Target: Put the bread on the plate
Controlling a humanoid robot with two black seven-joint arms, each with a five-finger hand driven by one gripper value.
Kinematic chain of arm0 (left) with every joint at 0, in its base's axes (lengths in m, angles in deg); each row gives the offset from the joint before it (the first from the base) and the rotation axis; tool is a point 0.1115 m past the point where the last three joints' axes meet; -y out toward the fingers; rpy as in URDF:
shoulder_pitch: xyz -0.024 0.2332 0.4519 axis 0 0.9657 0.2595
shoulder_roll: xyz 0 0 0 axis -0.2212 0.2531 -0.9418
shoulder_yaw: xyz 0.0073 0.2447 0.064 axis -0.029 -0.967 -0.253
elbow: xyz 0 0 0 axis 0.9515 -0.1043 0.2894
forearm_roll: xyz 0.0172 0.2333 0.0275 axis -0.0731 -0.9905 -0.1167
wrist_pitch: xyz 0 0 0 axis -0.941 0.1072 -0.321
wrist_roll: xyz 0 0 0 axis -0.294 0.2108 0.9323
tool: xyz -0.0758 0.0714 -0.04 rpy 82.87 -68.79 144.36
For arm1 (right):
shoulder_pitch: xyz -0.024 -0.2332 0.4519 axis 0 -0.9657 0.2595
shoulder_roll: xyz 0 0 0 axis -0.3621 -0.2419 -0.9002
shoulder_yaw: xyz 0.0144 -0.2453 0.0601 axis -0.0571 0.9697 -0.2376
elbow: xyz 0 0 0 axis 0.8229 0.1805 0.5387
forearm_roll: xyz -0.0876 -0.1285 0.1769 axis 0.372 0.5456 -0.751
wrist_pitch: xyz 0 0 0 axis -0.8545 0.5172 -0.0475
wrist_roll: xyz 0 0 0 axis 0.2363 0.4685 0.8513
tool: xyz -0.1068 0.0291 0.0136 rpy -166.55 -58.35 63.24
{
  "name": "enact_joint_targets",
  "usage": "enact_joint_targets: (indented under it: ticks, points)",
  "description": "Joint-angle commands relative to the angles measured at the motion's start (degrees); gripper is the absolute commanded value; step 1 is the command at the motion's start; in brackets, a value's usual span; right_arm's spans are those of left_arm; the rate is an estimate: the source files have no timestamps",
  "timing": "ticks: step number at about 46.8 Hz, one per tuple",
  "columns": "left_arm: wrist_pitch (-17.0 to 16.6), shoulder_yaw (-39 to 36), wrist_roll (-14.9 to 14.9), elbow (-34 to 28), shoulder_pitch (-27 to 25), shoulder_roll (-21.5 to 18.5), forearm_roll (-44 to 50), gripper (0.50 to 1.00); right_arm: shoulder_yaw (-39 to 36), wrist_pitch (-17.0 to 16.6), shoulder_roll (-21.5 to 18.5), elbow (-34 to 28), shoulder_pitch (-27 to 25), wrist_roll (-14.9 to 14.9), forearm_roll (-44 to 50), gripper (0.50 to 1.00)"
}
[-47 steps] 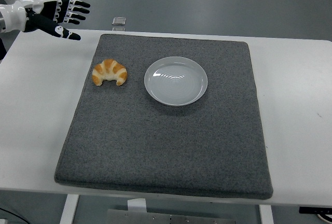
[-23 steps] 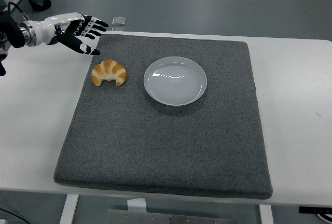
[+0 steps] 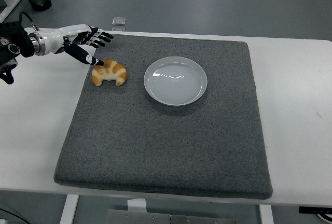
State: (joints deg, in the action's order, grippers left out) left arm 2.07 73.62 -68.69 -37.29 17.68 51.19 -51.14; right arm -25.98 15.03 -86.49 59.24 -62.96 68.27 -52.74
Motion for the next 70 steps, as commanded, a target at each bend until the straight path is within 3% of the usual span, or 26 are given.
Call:
enact_joint_targets:
  ticks: [1,12,18,40,46,70]
  points:
    - [-0.1,0.0,-0.2,0.0,0.8,0.0,-0.5,0.902,0.0,0.1,0.0,0.0,0.0,0.0,0.0,0.930]
    - [-0.4,0.0,-0.8,0.0,1.6,0.2,-1.2,0.902,0.0,0.1,0.0,0.0,0.0,0.0,0.0,0.932]
    - [-2.2,0.0,-0.8,0.0,1.7,1.4,-2.4,0.904,0.0,0.0,0.0,0.0,0.0,0.0,0.0,0.930]
    - [-3.1,-0.4,-0.8,2.2,1.6,5.4,-5.4,0.902,0.0,0.1,0.0,0.0,-0.1,0.0,0.1,0.932]
    - [-5.3,-0.3,-1.5,2.4,1.6,5.4,-8.2,0.902,0.0,0.1,0.0,0.0,-0.1,0.0,0.1,0.932]
    - [-8.3,-3.2,-3.5,2.5,1.6,5.3,-10.6,0.902,0.0,0.1,0.0,-0.1,-0.1,0.0,0.1,0.932]
